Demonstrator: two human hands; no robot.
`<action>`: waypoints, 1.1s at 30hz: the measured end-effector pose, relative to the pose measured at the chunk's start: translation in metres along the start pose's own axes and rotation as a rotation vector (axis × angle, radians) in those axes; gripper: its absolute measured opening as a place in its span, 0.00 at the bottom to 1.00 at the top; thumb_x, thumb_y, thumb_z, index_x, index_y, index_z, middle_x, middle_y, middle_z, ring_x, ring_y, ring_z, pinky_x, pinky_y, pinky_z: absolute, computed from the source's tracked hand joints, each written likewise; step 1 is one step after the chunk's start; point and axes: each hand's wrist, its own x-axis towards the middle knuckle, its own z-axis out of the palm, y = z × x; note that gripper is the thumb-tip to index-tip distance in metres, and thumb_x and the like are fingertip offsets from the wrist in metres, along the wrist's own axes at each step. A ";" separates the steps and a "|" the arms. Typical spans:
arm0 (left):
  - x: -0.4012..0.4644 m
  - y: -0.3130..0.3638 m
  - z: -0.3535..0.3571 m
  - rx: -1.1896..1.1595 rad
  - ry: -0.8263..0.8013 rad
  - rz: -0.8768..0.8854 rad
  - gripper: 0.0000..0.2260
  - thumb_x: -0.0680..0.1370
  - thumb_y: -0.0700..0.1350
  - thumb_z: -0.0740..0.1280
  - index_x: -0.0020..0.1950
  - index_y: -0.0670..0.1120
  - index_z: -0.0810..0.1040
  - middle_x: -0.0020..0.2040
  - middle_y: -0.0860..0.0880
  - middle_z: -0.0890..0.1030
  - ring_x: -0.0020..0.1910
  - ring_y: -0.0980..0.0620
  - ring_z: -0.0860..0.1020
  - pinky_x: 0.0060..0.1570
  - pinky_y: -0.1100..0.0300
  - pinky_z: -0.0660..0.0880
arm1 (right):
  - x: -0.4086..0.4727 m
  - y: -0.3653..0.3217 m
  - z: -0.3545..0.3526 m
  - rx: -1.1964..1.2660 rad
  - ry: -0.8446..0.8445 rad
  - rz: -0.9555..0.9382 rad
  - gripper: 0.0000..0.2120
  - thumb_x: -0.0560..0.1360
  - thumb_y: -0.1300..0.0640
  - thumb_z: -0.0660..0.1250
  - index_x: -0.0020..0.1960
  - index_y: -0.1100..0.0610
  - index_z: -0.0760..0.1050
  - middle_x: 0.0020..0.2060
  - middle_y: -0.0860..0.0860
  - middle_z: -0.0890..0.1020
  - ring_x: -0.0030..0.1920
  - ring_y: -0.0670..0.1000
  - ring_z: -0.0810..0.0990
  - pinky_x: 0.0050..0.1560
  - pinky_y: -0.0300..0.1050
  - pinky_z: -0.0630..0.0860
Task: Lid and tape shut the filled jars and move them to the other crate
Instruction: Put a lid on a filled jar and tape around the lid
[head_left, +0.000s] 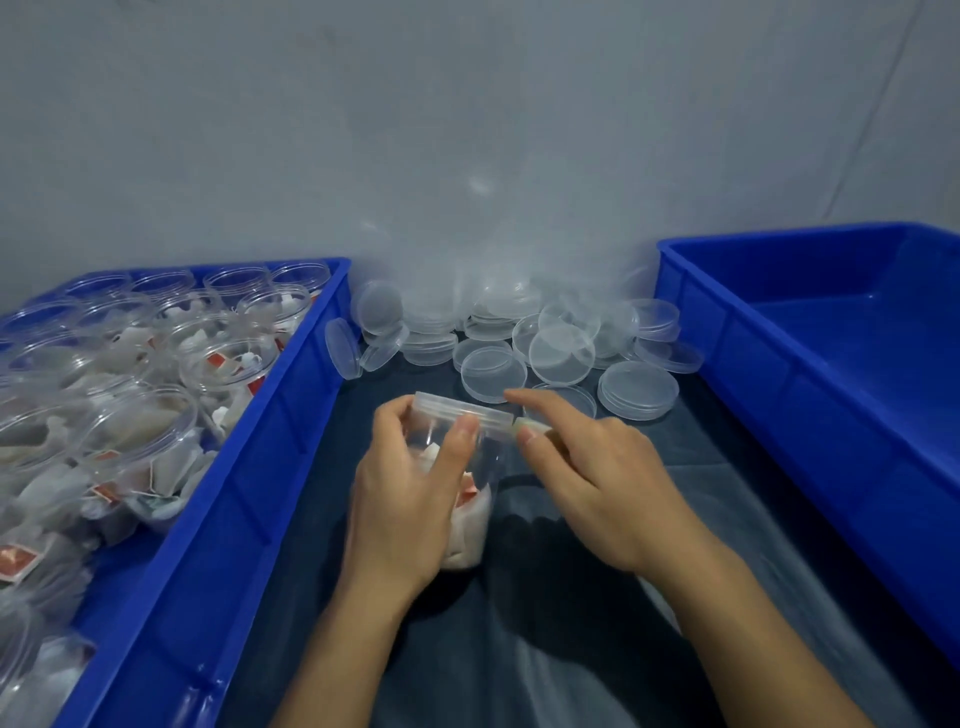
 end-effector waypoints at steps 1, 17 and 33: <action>0.000 0.000 -0.001 -0.029 -0.011 -0.002 0.26 0.71 0.73 0.65 0.60 0.59 0.75 0.52 0.62 0.84 0.50 0.63 0.83 0.47 0.63 0.78 | 0.001 0.002 0.000 -0.001 0.003 0.008 0.19 0.85 0.41 0.53 0.74 0.37 0.68 0.28 0.31 0.73 0.41 0.53 0.78 0.51 0.57 0.75; 0.001 0.001 -0.003 -0.210 -0.116 -0.108 0.18 0.79 0.65 0.60 0.55 0.54 0.81 0.51 0.53 0.86 0.52 0.51 0.85 0.59 0.38 0.80 | 0.001 -0.004 0.009 -0.047 0.036 0.026 0.22 0.81 0.33 0.45 0.69 0.34 0.67 0.35 0.40 0.80 0.47 0.52 0.81 0.51 0.54 0.75; 0.002 0.001 -0.002 0.012 -0.045 0.006 0.28 0.71 0.74 0.62 0.64 0.59 0.71 0.53 0.72 0.80 0.51 0.67 0.80 0.47 0.65 0.73 | -0.002 -0.005 -0.004 0.013 0.018 0.009 0.18 0.85 0.46 0.55 0.74 0.37 0.68 0.28 0.33 0.74 0.38 0.51 0.76 0.51 0.58 0.75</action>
